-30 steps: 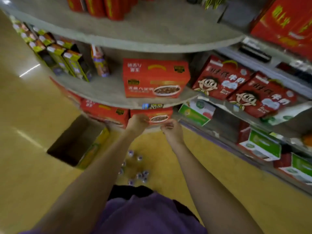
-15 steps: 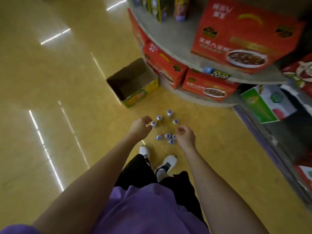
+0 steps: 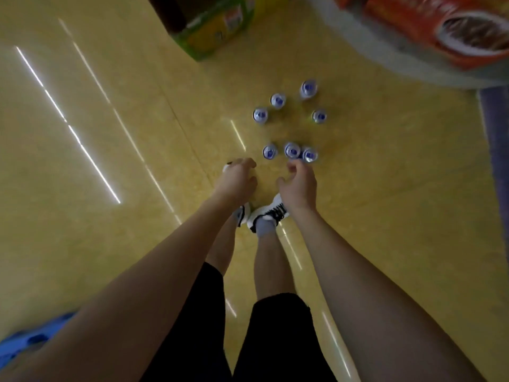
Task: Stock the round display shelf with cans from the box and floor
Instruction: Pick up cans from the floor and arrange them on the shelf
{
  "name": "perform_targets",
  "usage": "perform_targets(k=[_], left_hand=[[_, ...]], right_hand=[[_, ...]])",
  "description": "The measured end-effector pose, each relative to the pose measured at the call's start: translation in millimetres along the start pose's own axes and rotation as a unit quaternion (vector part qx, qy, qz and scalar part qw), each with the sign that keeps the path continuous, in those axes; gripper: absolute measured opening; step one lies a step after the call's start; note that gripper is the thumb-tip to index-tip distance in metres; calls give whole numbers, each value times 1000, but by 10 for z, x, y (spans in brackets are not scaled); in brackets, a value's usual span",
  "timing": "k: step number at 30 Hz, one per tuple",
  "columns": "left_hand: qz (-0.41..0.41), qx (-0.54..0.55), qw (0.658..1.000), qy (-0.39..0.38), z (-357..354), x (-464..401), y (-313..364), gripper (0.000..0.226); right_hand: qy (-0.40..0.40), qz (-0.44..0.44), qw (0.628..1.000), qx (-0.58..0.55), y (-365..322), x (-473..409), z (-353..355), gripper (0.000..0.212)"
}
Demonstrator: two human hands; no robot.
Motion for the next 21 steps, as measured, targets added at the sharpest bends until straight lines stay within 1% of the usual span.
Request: perform_targets(k=[4,8,11,17,21], left_hand=[[16,-8,1000,-3,-486,-727,-443,41],[44,24,999,3,-811,-1310,-834,44],[54,42,998,14,-990,-1648,-1051,47],[62,84,994,28,-1325,-2161,-1330,54],[66,84,994,36,-1483,-2368,-1469,55]], right_hand=[[-26,13,999,29,351,-852,-416,37],[-34,19,998,50,618,-1480,-761,37],[-43,15,997,64,780,-1793,-1025,40],[-40,30,996,76,911,-2244,-1407,63],[-49,30,995,84,987,-2486,-1592,58]])
Point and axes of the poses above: each hand's wrist, its own x-axis away from the middle knuckle, its own z-axis out of the back of the hand, y = z × x, the point moved 10 cm from there along -x, towards the middle knuckle, and after that the axes turned 6 degrees about -y, right-handed, at the moved point
